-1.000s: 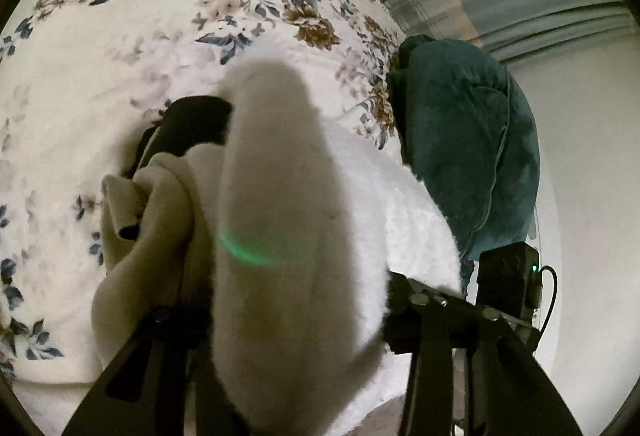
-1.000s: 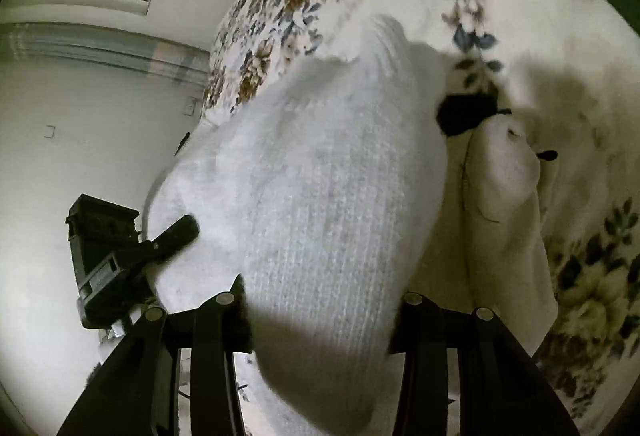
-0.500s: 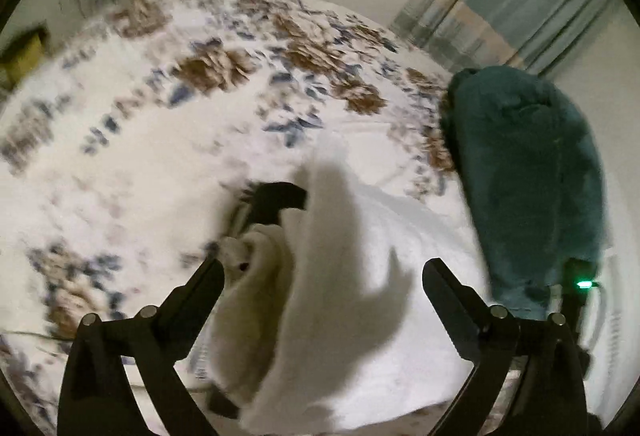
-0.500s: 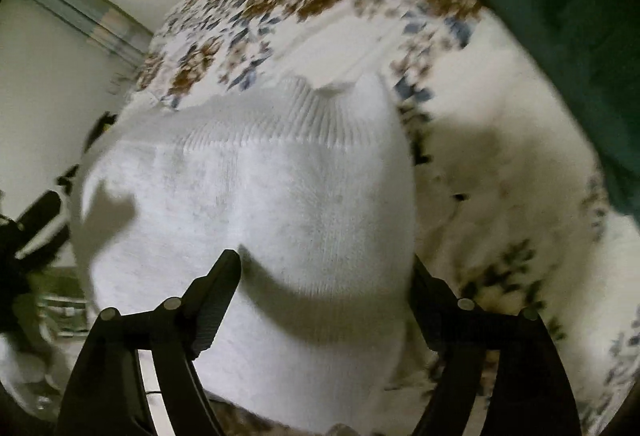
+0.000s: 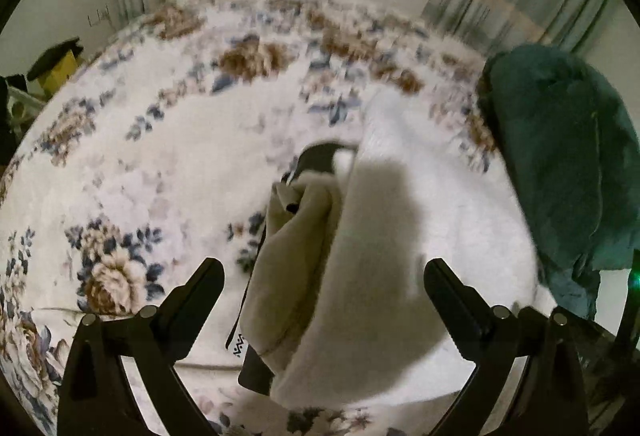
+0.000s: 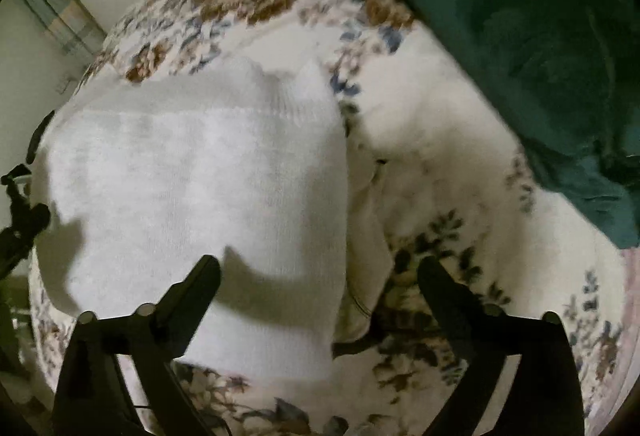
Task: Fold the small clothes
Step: 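Lower the folded sweater onto the dark garment with both grippers and release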
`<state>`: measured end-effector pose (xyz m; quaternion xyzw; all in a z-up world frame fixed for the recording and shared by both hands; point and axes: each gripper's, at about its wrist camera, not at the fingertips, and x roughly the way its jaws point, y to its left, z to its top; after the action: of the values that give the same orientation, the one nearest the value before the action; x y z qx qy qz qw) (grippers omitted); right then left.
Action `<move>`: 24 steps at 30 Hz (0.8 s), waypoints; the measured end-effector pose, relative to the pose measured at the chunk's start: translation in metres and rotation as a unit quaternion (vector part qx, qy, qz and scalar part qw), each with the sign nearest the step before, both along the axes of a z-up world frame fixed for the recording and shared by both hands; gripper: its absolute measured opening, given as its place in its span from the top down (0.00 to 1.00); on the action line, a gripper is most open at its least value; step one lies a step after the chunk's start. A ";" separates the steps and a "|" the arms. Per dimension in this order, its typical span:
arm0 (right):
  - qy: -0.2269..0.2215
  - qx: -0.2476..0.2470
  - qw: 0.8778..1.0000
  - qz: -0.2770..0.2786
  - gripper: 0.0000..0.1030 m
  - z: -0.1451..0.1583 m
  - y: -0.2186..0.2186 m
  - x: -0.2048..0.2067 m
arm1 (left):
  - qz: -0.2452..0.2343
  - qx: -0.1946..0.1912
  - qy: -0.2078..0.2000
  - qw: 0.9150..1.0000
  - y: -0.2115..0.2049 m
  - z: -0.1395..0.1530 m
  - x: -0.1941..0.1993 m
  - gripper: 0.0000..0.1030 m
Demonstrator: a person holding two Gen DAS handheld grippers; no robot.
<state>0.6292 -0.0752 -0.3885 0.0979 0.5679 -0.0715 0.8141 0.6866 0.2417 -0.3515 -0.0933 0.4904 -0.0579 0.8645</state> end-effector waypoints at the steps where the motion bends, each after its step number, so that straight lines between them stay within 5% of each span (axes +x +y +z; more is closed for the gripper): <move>1: -0.007 -0.014 1.000 0.000 0.00 0.008 0.004 -0.006 | -0.002 -0.004 -0.007 1.000 -0.001 0.006 -0.005 0.00; 14: -0.049 -0.074 0.996 -0.020 0.00 0.124 0.038 -0.121 | -0.026 0.111 -0.021 0.993 -0.027 0.093 -0.110 0.00; 24: -0.109 -0.095 0.989 -0.028 0.00 0.257 0.046 -0.230 | -0.042 0.122 -0.070 0.989 -0.040 0.194 -0.205 0.00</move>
<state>0.3992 -0.0288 -0.1319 0.0435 0.4636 -0.1369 0.8743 0.4814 0.2017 -0.1572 0.0383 0.4356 -0.0406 0.8984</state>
